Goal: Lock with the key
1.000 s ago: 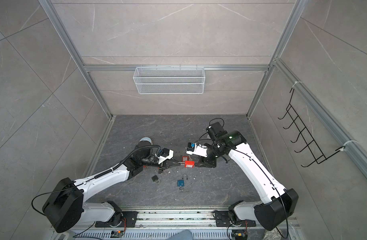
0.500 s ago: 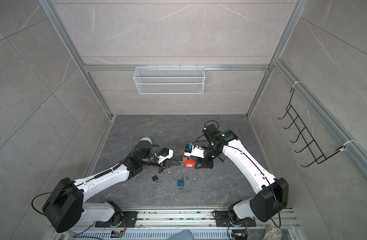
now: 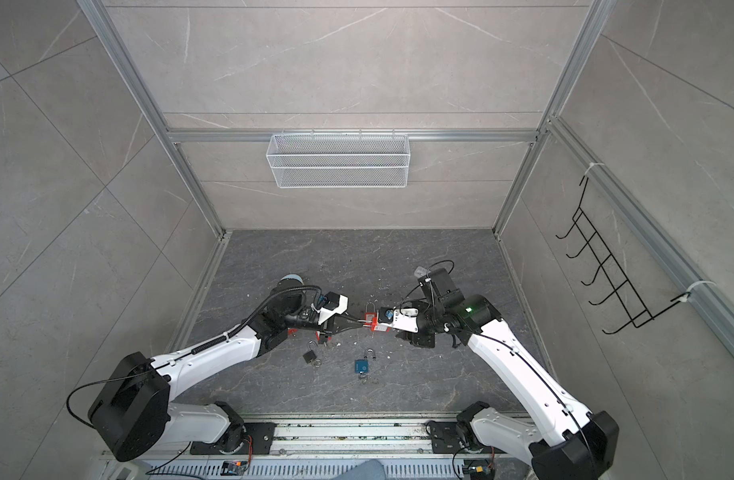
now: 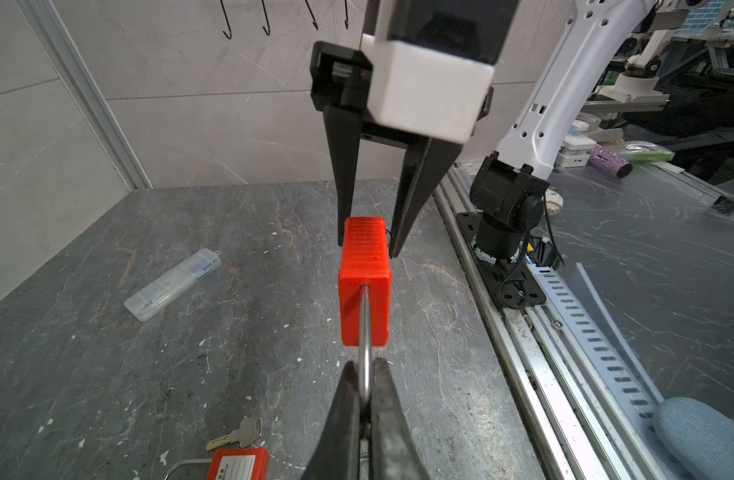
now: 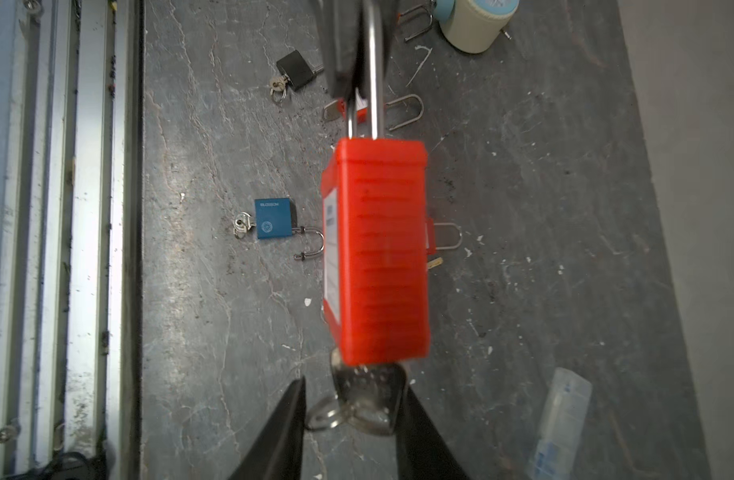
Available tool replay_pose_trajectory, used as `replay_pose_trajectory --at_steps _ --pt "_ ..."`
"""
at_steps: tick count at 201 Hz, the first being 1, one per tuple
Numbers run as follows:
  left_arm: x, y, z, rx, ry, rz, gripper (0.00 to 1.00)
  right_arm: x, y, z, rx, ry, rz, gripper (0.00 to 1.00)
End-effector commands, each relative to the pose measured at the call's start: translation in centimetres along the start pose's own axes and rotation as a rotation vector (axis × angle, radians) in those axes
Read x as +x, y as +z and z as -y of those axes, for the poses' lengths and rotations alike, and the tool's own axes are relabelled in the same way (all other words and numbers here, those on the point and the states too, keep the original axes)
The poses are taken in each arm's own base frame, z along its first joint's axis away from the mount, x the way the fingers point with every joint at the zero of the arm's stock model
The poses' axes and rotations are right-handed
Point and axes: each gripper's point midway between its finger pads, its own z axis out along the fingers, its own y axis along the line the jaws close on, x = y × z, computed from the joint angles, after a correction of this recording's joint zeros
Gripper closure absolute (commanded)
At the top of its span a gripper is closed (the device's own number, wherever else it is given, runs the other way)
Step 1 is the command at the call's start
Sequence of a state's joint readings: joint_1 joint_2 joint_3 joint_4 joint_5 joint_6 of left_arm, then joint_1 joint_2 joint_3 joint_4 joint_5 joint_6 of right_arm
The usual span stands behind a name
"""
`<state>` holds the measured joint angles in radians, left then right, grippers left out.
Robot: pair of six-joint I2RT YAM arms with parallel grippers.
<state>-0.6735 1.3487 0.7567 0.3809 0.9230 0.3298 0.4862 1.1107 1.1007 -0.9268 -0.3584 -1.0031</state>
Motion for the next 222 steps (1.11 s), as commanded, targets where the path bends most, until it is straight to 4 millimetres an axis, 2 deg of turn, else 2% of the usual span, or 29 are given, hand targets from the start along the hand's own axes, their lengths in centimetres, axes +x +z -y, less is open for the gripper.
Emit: replay_pose_trajectory --at_steps 1,41,78,116,149,192,222 --pt "-3.0 0.0 -0.1 0.029 0.085 0.071 1.00 -0.1 -0.2 -0.3 -0.023 -0.029 -0.010 0.59" --pt "-3.0 0.1 0.1 0.044 0.077 0.072 1.00 -1.4 -1.0 -0.2 -0.076 0.017 0.004 0.60" --pt "-2.8 0.2 0.2 0.049 0.073 0.068 1.00 -2.0 -0.7 -0.6 -0.158 0.039 0.011 0.66" --pt "-3.0 0.2 0.1 0.031 0.078 0.068 1.00 -1.3 0.1 -0.9 -0.185 0.046 -0.013 0.73" --pt "-3.0 0.2 -0.1 0.020 0.066 0.081 1.00 -0.9 0.2 -0.1 -0.115 0.020 -0.018 0.88" --pt "-3.0 0.5 -0.3 0.029 0.040 0.092 1.00 -1.3 0.3 1.0 0.023 -0.068 0.026 0.88" --pt "-2.9 0.6 -0.3 0.033 0.033 0.089 1.00 -0.4 -0.1 0.9 0.058 -0.093 -0.014 0.74"
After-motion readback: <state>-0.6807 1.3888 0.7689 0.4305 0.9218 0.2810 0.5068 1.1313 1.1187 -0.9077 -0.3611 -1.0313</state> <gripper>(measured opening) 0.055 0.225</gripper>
